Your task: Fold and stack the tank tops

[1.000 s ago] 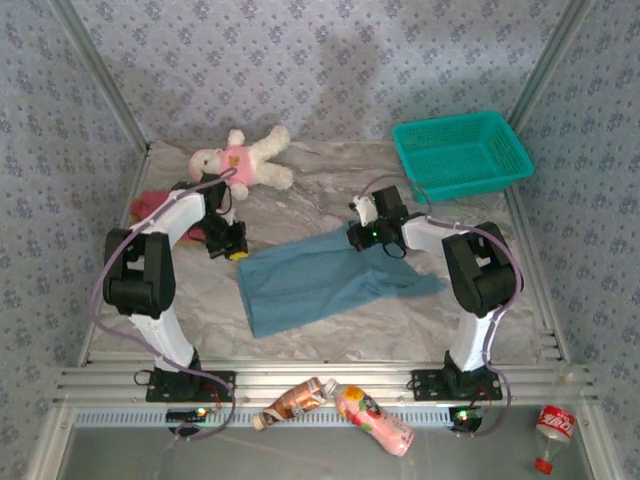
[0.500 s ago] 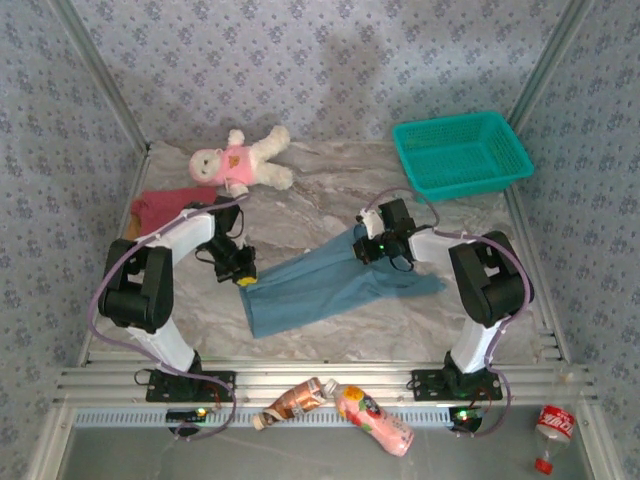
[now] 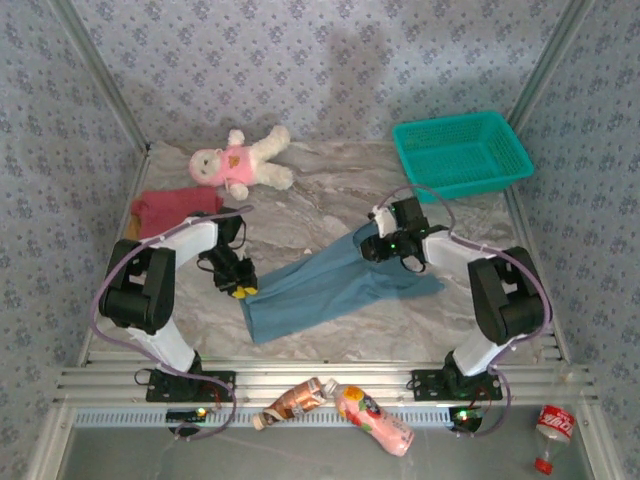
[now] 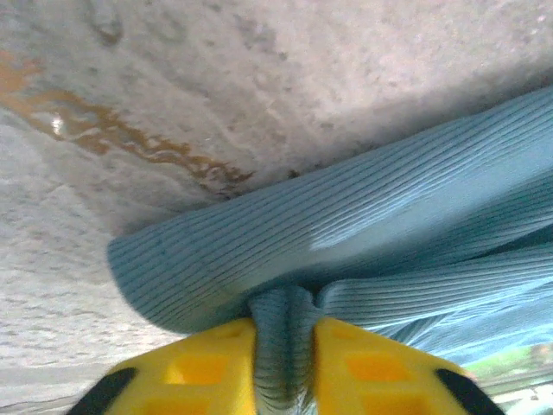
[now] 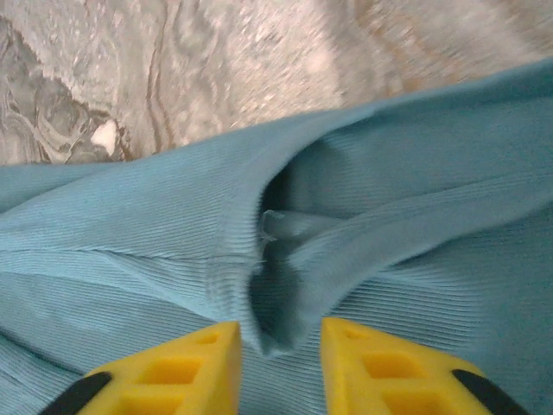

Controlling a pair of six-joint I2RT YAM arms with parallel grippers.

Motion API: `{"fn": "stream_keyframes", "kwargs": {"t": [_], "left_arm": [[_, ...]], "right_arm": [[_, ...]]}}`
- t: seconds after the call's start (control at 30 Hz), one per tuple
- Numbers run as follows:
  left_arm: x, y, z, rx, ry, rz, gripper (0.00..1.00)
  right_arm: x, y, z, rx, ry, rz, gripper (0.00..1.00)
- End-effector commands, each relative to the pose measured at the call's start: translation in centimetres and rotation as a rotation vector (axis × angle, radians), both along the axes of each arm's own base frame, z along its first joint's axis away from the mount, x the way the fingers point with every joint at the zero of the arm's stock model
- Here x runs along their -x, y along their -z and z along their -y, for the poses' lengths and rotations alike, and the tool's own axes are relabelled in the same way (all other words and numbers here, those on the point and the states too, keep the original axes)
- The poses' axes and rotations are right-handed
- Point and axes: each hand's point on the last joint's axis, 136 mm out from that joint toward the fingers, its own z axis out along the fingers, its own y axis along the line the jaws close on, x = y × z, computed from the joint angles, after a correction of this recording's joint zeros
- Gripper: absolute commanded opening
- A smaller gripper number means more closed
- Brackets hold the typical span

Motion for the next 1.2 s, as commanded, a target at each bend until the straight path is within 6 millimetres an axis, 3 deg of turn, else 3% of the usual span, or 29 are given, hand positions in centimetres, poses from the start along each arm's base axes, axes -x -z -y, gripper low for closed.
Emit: {"fn": "stream_keyframes", "kwargs": {"t": [0.0,0.2,0.37,0.67,0.87,1.03,1.17], "left_arm": [[0.4,-2.0,-0.4,-0.032,0.034,0.028,0.29],[1.3,-3.9,1.3,0.002,0.048,0.047,0.40],[0.0,-5.4,2.0,0.005,0.027,0.101,0.44],[-2.8,-3.8,6.2,0.051,0.074,0.136,0.45],[-2.6,-1.1,6.0,-0.002,0.121,0.100,0.45],[-2.1,0.4,5.1,-0.046,0.151,0.072,0.45],[-1.2,1.2,4.9,-0.041,0.156,0.051,0.45]], "right_arm": [[-1.9,-2.8,1.6,-0.019,0.080,0.031,0.34],[-6.4,-3.1,5.7,0.102,0.356,-0.050,0.41],[-9.2,-2.4,7.6,0.171,0.525,-0.081,0.42],[-11.0,0.5,7.1,0.197,0.579,-0.119,0.44],[-11.9,1.9,7.5,0.222,0.623,-0.128,0.35],[-11.8,1.8,8.2,0.225,0.648,-0.123,0.19],[-10.9,0.6,8.6,0.198,0.659,-0.085,0.10]]}}
